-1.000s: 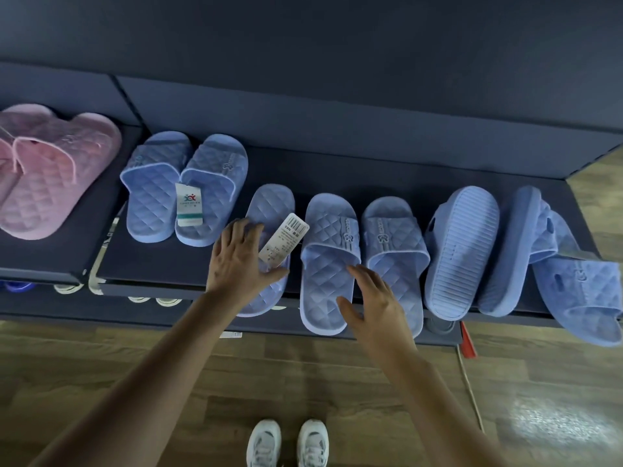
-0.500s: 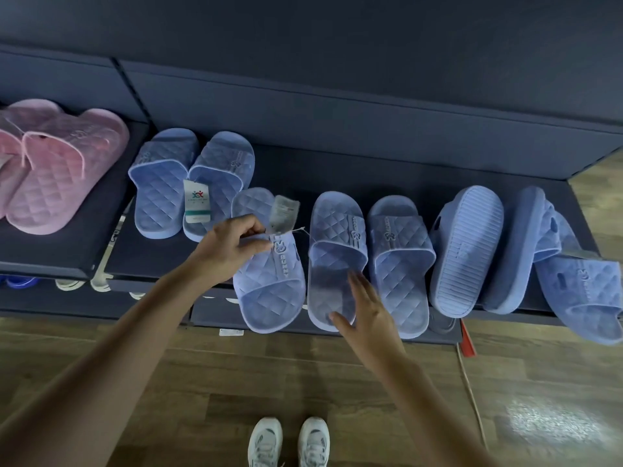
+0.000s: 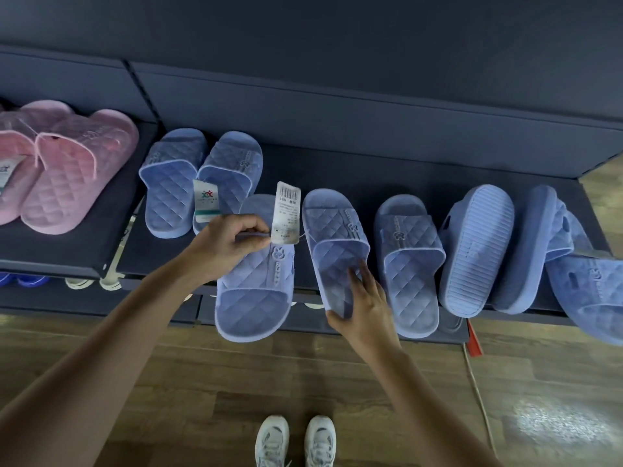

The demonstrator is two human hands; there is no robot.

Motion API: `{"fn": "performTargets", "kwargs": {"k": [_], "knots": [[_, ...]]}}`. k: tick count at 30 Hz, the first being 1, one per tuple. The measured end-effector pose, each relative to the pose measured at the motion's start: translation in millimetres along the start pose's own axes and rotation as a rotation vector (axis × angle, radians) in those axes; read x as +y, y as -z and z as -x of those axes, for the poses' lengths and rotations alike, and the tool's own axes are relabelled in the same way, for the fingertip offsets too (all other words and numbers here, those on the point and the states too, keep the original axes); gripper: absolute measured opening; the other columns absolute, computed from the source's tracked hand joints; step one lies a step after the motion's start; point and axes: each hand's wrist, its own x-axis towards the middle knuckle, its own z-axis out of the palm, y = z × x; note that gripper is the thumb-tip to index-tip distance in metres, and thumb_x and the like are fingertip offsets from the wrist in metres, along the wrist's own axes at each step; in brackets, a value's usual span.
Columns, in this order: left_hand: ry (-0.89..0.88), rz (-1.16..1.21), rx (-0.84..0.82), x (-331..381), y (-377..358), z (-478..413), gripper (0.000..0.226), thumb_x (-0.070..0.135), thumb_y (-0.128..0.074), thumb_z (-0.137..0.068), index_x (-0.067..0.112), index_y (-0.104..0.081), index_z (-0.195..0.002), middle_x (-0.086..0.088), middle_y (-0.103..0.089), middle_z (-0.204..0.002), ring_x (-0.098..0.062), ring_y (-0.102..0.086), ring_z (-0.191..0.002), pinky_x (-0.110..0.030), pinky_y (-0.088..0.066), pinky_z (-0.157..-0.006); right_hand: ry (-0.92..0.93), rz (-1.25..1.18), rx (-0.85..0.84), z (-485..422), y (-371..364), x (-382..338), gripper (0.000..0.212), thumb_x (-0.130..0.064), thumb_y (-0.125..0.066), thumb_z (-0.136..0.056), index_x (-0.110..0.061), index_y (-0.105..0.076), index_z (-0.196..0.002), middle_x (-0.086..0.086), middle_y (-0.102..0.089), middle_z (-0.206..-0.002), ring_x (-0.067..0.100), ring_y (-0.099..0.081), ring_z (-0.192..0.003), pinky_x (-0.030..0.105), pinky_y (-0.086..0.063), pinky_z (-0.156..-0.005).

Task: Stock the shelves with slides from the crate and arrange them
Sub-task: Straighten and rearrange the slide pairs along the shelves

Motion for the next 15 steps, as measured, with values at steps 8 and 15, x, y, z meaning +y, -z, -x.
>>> {"fn": "performTargets", "kwargs": {"k": [8, 15], "knots": [[-0.050, -0.156, -0.202, 2.8, 3.7, -3.2, 0.021, 0.011, -0.065, -0.084, 0.031, -0.063, -0.080, 0.027, -0.065, -0.073, 0.014, -0.059, -0.082, -0.004, -0.041, -0.074, -0.024, -0.042, 0.059, 0.2, 2.5, 6.9, 0.072, -0.021, -0.073, -0.078, -0.008, -0.038, -0.139, 0.013, -0.027, -0.151, 0.029, -0.026, -0.139, 0.043, -0.036, -0.108], [0.021, -0.061, -0.209, 0.8, 7.7, -7.5, 0.023, 0.014, -0.059, -0.089, 0.034, -0.062, -0.079, 0.025, -0.067, -0.084, 0.005, -0.060, -0.081, -0.021, -0.045, -0.082, -0.111, -0.631, -0.043, -10.1, 32.7, -45.5, 0.022, -0.029, -0.065, -0.085, -0.014, -0.064, -0.101, -0.009, -0.065, -0.091, 0.004, -0.062, -0.087, 0.014, -0.049, -0.076]]}}
